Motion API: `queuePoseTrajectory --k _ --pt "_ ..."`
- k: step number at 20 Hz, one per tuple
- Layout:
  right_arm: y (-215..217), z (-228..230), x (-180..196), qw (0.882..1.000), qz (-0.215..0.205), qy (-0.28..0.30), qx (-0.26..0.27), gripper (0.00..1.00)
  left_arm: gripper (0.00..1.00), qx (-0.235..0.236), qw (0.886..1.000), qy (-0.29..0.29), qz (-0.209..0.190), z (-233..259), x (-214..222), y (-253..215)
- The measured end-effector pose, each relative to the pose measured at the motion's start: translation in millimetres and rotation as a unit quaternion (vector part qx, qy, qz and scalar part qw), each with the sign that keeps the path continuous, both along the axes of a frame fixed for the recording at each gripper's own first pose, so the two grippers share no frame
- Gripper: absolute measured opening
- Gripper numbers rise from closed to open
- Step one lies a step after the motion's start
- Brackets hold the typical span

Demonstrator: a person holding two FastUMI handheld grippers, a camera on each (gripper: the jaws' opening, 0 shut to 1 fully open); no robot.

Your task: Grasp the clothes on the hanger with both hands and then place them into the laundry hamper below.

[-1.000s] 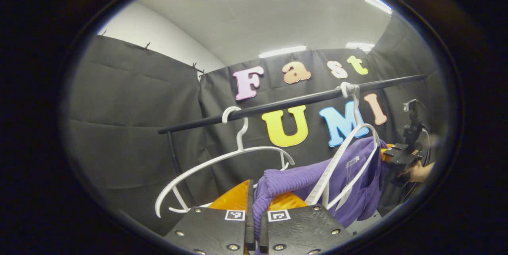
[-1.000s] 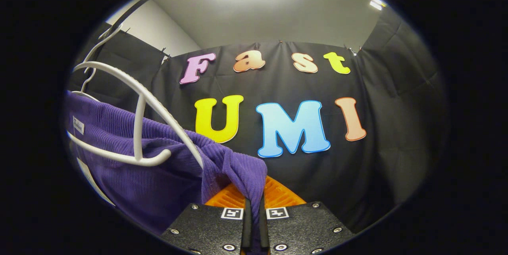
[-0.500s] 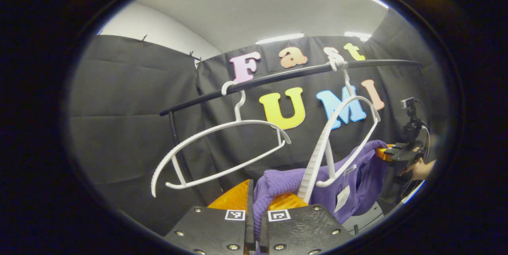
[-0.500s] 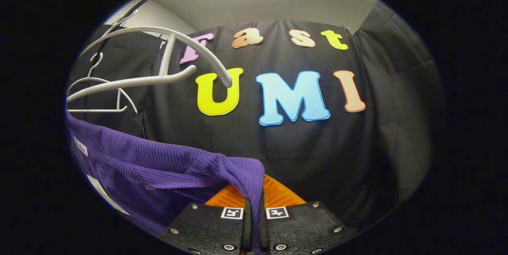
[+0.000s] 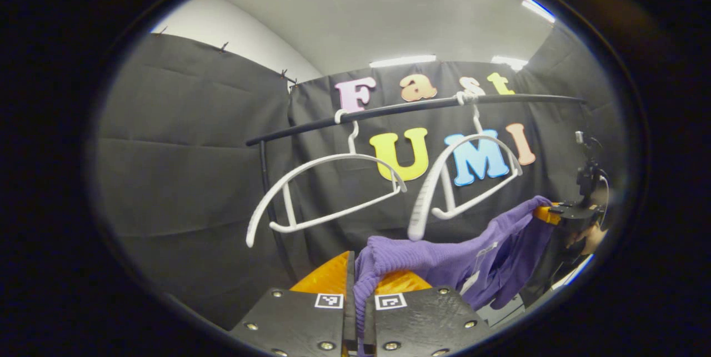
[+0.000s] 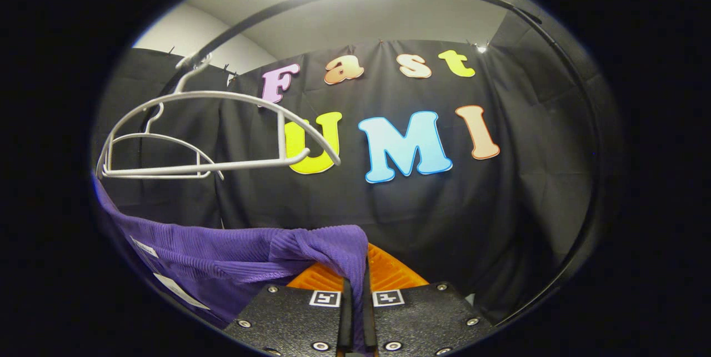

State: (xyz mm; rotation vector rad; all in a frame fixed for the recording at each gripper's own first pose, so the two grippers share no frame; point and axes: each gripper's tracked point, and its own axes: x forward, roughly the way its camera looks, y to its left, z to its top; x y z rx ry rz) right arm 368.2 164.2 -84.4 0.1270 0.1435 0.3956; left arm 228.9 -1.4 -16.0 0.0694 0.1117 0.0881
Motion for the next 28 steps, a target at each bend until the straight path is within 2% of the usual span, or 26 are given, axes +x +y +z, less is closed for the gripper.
queuePoseTrajectory --k 3,4,5,7,12,13,14,16,17,20,28 --pt "-12 19 -32 1.000 -0.009 -0.003 -0.003 0.07 0.06 -0.012 1.000 -0.007 -0.010 6 -26 6" --pt "-15 29 -44 1.000 -0.011 -0.006 0.001 0.07 0.10 -0.018 1.000 -0.011 -0.014 9 -33 7" --pt "-15 37 -55 1.000 -0.012 -0.010 0.003 0.07 0.05 -0.022 0.999 -0.017 -0.019 14 -39 8" --pt "-16 57 -77 1.000 -0.012 -0.021 0.009 0.07 0.05 -0.034 0.999 -0.029 -0.032 24 -49 7" --pt "-11 97 -142 0.999 0.001 -0.044 0.020 0.05 0.06 -0.058 0.994 -0.045 -0.076 39 -71 -17" --pt "-9 101 -153 0.999 0.004 -0.048 0.020 0.06 0.01 -0.065 0.993 -0.048 -0.086 40 -73 -23" --pt "-5 103 -165 0.999 0.008 -0.050 0.020 0.07 0.01 -0.072 0.991 -0.048 -0.097 38 -76 -29" --pt "4 103 -188 0.998 0.021 -0.048 0.020 0.07 0.01 -0.083 0.989 -0.049 -0.114 36 -77 -42" --pt "7 101 -200 0.998 0.027 -0.047 0.018 0.07 0.06 -0.084 0.988 -0.049 -0.121 35 -78 -49" --pt "17 96 -228 0.998 0.040 -0.043 0.009 0.07 0.06 -0.096 0.984 -0.048 -0.140 27 -93 -69" --pt "36 44 -274 0.998 0.061 0.000 -0.032 0.07 0.06 -0.117 0.978 -0.012 -0.173 -25 -109 -104"
